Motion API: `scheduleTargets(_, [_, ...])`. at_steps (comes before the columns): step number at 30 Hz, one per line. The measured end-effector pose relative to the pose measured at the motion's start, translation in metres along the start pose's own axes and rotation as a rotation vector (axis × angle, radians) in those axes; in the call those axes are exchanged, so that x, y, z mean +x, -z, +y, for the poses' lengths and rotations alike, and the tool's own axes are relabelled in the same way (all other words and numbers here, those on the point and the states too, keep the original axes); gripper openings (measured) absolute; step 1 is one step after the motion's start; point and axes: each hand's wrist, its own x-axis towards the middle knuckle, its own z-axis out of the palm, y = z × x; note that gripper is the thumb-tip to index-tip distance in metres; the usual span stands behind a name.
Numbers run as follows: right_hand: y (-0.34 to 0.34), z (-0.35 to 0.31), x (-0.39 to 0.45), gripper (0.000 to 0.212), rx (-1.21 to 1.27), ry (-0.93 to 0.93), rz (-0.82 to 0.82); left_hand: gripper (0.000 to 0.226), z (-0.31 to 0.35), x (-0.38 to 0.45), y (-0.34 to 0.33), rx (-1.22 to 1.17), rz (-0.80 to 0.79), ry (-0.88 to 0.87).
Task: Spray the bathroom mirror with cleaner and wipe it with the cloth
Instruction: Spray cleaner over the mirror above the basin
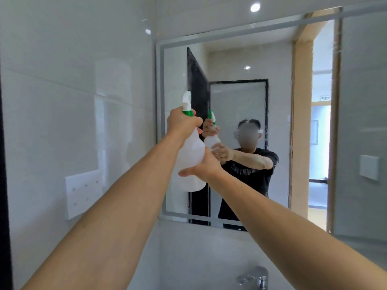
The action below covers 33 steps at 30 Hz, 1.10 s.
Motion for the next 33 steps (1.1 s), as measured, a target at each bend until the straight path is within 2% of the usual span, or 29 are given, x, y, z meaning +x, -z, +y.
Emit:
scheduleTargets(3, [0.013,0.012,-0.004,0.091,0.022,-0.016,0.04,0.042,-0.005,-0.005,-0.018,-0.04,-0.058,-0.001])
scheduleTargets(6, [0.031,0.024,-0.011,0.096,0.003,-0.039,0.07,0.036,-0.008,-0.012,-0.039,-0.094,-0.093,-0.009])
scheduleTargets(11, [0.055,0.043,-0.022,0.096,-0.054,-0.068,0.097,0.038,-0.014,-0.028,-0.066,-0.201,-0.124,0.009])
scheduleTargets(20, [0.067,0.069,-0.034,0.095,-0.086,-0.101,0.126,0.029,-0.03,-0.042,-0.091,-0.135,-0.051,0.028])
scheduleTargets(24, [0.071,0.078,-0.042,0.098,-0.063,-0.114,0.159,0.045,-0.034,-0.044,-0.101,-0.137,-0.158,0.038])
scheduleTargets(28, [0.082,0.094,-0.057,0.1,-0.035,-0.14,0.19,0.031,-0.038,-0.056,-0.121,-0.131,-0.235,0.029])
scheduleTargets(33, [0.108,0.133,-0.092,0.102,-0.001,-0.201,0.255,0.027,-0.043,-0.098,-0.16,-0.059,-0.34,-0.004])
